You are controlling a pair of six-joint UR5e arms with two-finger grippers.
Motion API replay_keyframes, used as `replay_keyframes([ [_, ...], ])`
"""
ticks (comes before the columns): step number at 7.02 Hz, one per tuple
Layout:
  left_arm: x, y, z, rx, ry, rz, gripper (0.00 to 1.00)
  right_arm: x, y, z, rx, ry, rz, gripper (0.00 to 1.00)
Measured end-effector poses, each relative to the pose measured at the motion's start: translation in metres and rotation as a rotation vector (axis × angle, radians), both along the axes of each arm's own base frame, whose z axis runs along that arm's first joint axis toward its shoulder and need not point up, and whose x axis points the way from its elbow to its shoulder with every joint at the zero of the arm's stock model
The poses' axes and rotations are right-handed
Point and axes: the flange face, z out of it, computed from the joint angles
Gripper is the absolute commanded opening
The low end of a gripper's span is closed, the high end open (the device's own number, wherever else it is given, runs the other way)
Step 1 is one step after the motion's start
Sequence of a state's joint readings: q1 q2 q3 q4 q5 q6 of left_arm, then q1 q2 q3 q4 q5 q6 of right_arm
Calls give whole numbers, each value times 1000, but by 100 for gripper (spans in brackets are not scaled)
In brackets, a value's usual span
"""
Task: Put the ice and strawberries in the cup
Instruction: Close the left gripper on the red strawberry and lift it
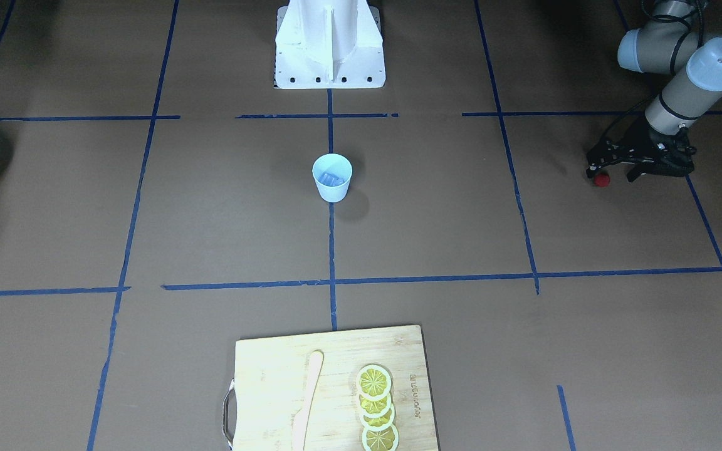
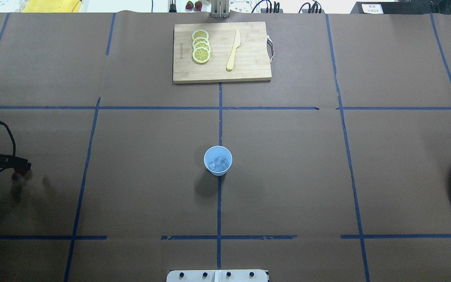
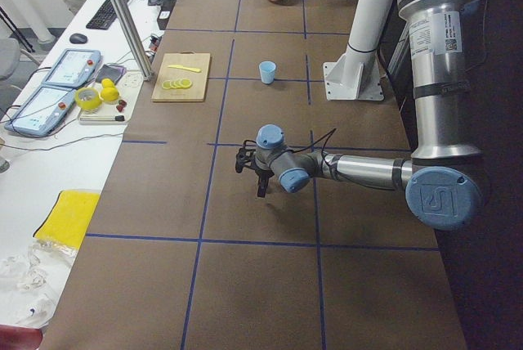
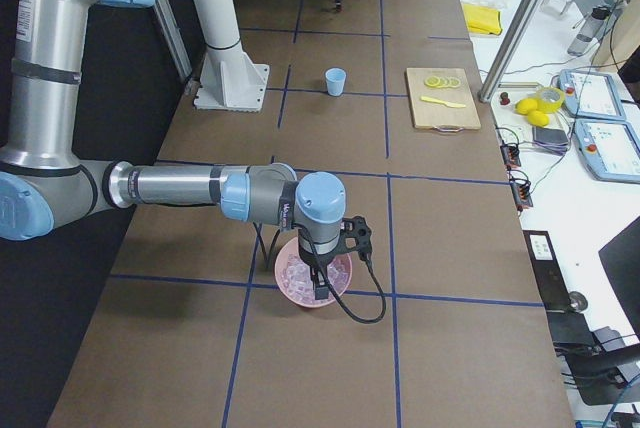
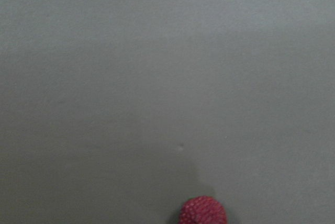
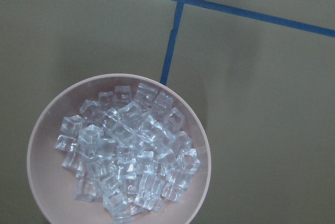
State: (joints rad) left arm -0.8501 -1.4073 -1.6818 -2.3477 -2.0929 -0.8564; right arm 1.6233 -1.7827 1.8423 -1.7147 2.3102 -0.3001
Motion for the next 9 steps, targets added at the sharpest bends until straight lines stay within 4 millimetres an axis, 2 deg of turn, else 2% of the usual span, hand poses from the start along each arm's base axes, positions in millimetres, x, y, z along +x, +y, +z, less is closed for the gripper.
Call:
replay_keyframes([
  [1, 1, -1, -1, 2, 2, 0, 98, 0, 0, 0, 1, 0, 0, 100],
  [2, 3, -3, -1, 1, 1, 0, 85, 0, 0, 1, 0, 0, 0, 100],
  [3, 6, -5, 2, -2, -2, 3, 52, 0, 0, 1, 0, 1, 0, 100],
  [4, 10, -6, 5, -5, -6, 7, 35, 1, 0, 1, 0, 1, 0, 100],
  [5, 11, -6, 6, -7, -8, 11, 24, 1, 0, 1, 1, 1, 0, 100],
  [6, 11, -5, 7, -8, -9, 13, 6, 1, 0, 0, 2, 2, 0, 100],
  [7, 10, -4, 7, -8, -8, 14, 0, 1, -1, 0, 3, 2, 0, 100],
  [9, 9, -3, 3, -3, -2, 16, 0, 1, -1, -1, 4, 2, 0, 100],
])
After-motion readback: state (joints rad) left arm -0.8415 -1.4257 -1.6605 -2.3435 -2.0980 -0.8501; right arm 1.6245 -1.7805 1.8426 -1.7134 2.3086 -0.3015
